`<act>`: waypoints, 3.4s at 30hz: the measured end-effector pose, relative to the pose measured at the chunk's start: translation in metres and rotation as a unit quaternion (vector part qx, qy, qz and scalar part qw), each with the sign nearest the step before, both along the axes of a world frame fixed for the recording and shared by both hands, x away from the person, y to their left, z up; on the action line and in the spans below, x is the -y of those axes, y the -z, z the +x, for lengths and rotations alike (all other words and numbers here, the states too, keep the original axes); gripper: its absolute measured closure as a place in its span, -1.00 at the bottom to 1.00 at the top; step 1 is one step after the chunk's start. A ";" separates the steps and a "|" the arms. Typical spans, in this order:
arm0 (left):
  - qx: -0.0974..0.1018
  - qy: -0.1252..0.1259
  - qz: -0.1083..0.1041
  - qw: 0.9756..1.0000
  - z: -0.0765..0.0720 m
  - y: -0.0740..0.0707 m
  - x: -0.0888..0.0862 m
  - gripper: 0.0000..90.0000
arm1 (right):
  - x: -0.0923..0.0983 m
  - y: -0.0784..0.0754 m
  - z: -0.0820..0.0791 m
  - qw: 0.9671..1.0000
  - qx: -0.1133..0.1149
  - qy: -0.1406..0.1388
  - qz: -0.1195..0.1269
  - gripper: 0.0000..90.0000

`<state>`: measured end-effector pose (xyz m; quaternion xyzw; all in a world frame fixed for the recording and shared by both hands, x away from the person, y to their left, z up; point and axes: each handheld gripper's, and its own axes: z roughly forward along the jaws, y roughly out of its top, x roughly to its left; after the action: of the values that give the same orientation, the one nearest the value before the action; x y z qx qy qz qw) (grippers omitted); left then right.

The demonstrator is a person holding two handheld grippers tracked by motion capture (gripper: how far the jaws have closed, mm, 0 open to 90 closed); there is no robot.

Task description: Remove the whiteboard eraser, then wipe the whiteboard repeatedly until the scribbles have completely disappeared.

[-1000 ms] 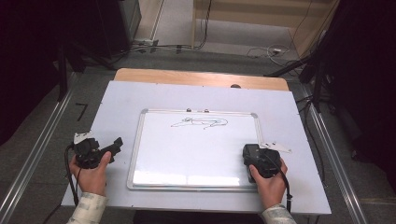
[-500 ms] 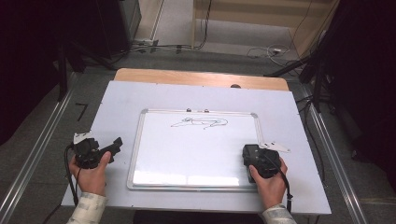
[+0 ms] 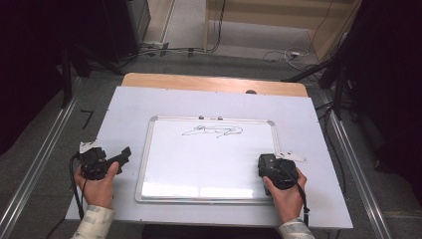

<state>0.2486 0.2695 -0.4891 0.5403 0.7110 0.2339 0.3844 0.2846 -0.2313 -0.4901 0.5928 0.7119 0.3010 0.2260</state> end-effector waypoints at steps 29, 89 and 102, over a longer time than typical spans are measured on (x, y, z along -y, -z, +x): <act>-0.001 -0.001 -0.003 1.000 0.000 0.000 -0.001 -0.77 | -0.005 0.003 -0.002 1.000 0.013 0.004 -0.010 -0.14; -0.004 -0.002 -0.002 1.000 0.000 0.001 -0.002 -0.77 | -0.022 -0.023 0.027 0.998 0.037 -0.050 0.005 -0.14; -0.003 -0.003 -0.005 1.000 -0.001 0.001 -0.002 -0.77 | -0.042 -0.023 0.069 0.998 0.032 -0.058 -0.014 -0.14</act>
<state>0.2479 0.2717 -0.4898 0.5373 0.7148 0.2301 0.3841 0.3538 -0.1891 -0.4667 0.5377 0.7415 0.3225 0.2389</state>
